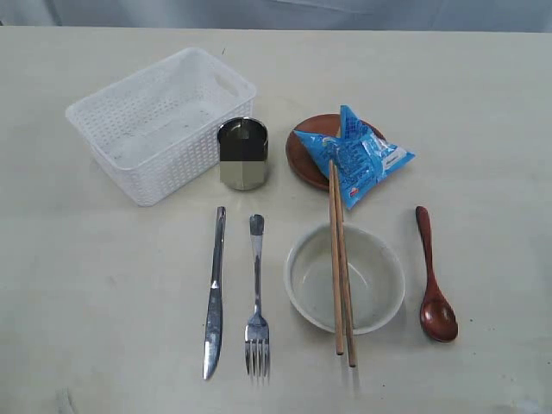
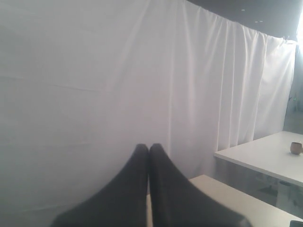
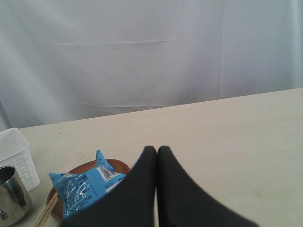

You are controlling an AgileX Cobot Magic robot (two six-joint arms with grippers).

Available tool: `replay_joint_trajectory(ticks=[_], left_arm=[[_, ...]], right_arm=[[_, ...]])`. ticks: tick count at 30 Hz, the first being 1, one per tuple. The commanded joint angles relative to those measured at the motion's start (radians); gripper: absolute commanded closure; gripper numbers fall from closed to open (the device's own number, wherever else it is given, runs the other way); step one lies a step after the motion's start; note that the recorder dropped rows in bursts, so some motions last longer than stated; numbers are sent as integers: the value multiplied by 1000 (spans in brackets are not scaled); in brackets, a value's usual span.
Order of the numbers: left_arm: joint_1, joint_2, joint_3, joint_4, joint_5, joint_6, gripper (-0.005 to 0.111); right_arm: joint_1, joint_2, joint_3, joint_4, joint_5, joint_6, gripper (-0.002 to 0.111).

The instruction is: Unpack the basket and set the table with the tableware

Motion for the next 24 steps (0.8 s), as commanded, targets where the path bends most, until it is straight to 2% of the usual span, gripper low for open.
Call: replay_joint_trajectory(ticks=[1, 9, 11, 14, 17, 20, 23, 24], left_arm=[[1, -5, 6, 2, -1, -6, 107], [12, -10, 6, 30, 20, 45, 107], [53, -43, 37, 30, 106, 48, 107], [157, -110, 152, 28, 124, 45, 107], [307, -202, 304, 53, 120, 50, 107], [414, -284, 469, 91, -4, 50, 107], [476, -319, 654, 120, -244, 56, 107], [500, -319, 710, 132, -363, 56, 107]], right_arm=[[-6, -7, 3, 1, 3, 4, 108], [-6, -7, 3, 1, 3, 2, 108], [-6, -7, 3, 1, 3, 2, 108], [-6, -7, 3, 1, 3, 2, 108], [-6, -7, 3, 1, 3, 2, 108], [-6, -7, 3, 1, 3, 2, 108], [-6, -7, 3, 1, 3, 2, 108], [-6, -7, 3, 1, 3, 2, 108]])
